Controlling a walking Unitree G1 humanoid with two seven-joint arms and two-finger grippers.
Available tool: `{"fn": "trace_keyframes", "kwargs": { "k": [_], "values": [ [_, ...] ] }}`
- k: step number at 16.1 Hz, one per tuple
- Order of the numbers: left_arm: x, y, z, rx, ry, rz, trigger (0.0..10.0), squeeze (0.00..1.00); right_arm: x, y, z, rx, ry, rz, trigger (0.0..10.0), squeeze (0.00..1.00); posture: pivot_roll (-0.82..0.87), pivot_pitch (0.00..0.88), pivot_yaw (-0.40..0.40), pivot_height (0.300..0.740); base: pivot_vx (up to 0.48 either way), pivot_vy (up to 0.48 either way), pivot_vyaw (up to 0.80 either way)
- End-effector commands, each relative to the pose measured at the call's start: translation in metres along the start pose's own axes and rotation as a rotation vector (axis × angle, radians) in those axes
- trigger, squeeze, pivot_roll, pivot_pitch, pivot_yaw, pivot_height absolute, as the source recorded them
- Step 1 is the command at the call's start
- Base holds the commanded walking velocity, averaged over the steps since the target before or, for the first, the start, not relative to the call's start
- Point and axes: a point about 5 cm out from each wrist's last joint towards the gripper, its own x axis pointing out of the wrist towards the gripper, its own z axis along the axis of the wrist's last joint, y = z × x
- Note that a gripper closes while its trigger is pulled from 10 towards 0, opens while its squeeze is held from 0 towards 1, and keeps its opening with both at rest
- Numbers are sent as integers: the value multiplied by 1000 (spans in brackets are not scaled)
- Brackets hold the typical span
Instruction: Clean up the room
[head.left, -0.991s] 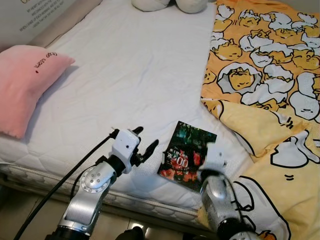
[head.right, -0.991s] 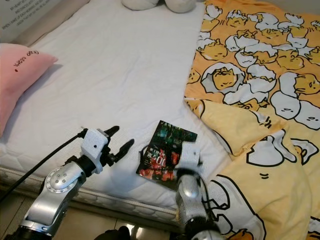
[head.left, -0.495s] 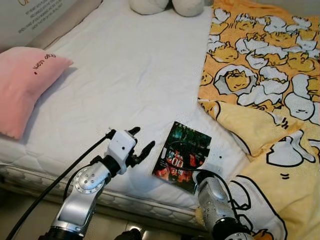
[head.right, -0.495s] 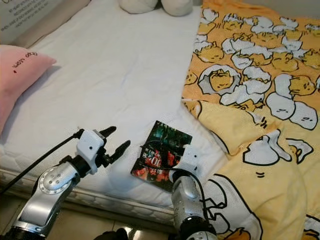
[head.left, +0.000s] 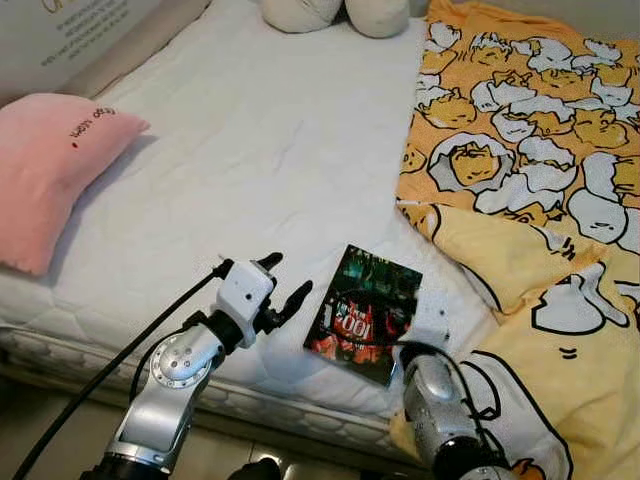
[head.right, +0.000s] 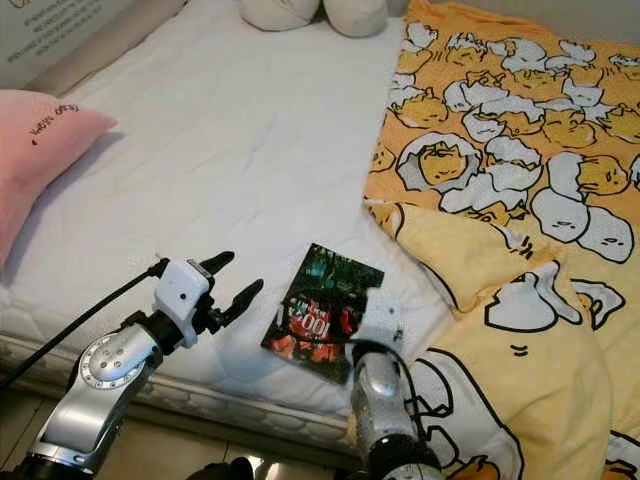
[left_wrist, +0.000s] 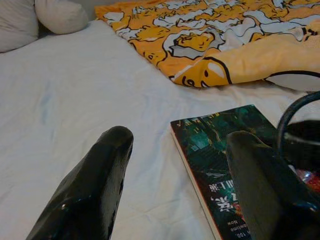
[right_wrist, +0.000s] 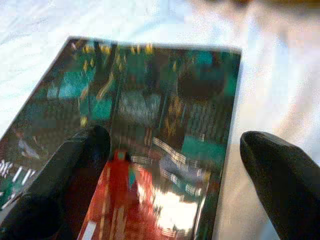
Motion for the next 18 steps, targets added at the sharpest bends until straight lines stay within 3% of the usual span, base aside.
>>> {"fn": "trace_keyframes", "kwargs": {
  "k": [1,5,8,11,12,13,14,18],
  "values": [
    [-2,-4,-1,15,-2,-27,10000,0,-4,1,-11,41,53,-3,10000,0,271,181,-22,740,0,0,0],
    [-2,-1,-1,19,5,-16,10000,0,-3,13,-16,59,97,55,10000,0,275,181,-20,740,0,0,0],
    [-2,1,-2,23,7,-10,10000,0,-4,13,-27,219,200,39,10000,0,279,182,-18,740,0,0,0],
    [-2,2,-2,28,9,-7,10000,0,-5,15,-33,264,260,64,10000,0,278,177,-12,740,0,0,0],
    [-1,3,-2,29,10,-6,10000,0,-4,17,-33,254,271,74,8039,0,278,176,-11,740,0,0,0],
    [-1,3,-2,29,10,-5,10000,0,-3,17,-32,250,275,77,8039,0,278,174,-12,740,0,0,0],
    [-1,4,-2,30,10,-3,10000,0,-2,18,-30,257,277,85,0,0,276,172,-12,740,0,0,0],
    [2,4,-2,30,6,3,10000,0,3,25,-22,190,245,141,0,0,272,171,-16,740,0,0,0]
  ]
}}
